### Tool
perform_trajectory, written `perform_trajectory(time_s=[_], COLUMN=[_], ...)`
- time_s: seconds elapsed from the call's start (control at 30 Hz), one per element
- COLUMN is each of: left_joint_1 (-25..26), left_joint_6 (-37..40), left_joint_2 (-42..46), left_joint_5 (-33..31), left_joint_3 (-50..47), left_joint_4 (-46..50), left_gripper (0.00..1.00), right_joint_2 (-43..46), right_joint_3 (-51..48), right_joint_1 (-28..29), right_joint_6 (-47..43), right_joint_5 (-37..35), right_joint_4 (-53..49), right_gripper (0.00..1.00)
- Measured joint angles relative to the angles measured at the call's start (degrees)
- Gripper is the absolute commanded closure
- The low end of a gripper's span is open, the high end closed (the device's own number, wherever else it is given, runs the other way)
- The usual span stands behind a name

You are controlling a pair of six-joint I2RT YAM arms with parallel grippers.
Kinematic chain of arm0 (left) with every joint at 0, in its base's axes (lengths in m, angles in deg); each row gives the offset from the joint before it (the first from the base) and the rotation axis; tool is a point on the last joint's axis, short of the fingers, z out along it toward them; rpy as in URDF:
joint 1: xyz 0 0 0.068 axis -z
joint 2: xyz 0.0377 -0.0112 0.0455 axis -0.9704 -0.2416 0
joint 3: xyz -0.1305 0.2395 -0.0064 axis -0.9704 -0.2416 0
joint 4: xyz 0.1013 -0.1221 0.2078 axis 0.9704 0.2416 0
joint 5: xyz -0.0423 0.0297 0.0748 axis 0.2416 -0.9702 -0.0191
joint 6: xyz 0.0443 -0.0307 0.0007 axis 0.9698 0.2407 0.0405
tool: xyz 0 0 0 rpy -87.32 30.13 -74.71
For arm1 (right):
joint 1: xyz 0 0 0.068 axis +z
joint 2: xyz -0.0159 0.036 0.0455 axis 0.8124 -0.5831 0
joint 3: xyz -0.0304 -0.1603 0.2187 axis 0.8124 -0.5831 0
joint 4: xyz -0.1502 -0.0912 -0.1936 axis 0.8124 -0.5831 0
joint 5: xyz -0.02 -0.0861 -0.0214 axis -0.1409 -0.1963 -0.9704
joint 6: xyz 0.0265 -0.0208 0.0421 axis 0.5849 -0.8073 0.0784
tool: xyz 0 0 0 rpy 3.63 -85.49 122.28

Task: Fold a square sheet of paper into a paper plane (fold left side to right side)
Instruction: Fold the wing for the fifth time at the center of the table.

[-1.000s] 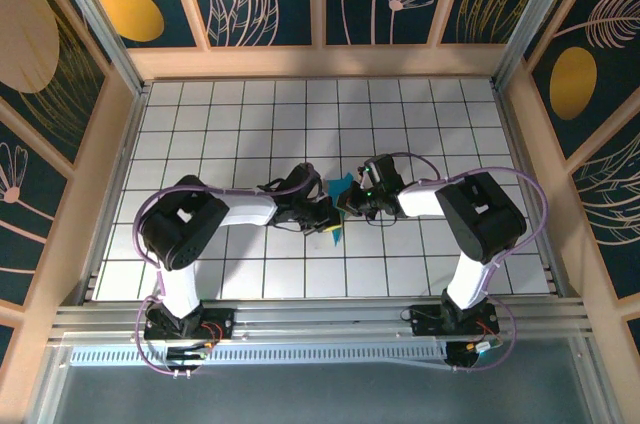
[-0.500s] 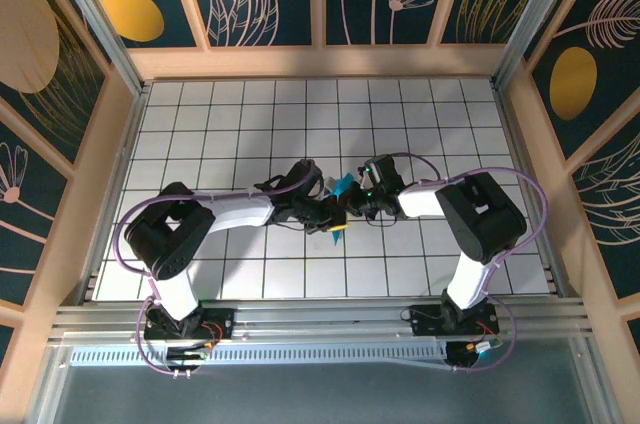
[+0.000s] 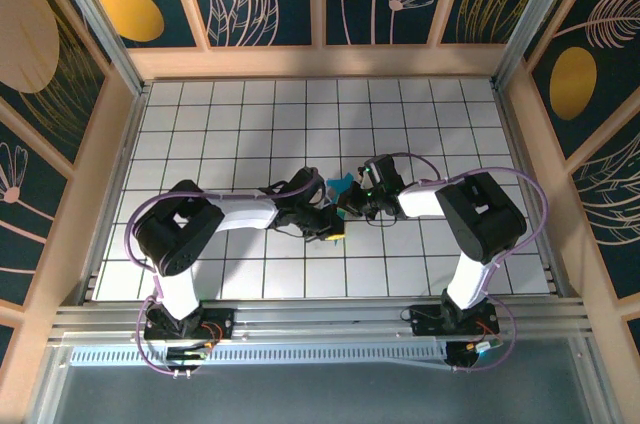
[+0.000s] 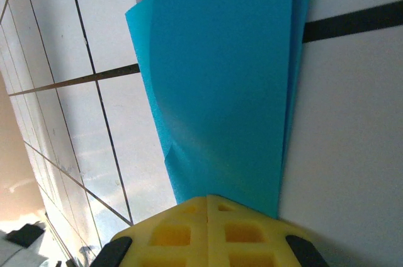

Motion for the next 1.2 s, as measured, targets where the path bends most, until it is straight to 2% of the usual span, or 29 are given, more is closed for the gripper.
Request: perform_trajectory(time_s=[1.2], left_joint_1=[-0.11], left_joint_6=[0.26], left_joint_2=[-1.49], left_joint_5=[0.26], left_joint_3=[-3.26], left_joint_4=[-2.21], left_gripper=[0.99], right_joint_2=[-0.02], right_joint_3=[0.22], right_joint_1=[0.00], right_joint_6=[-0.04], right_joint_5=[-0.07], right_joint_4=[-0.50], right_gripper=[1.00])
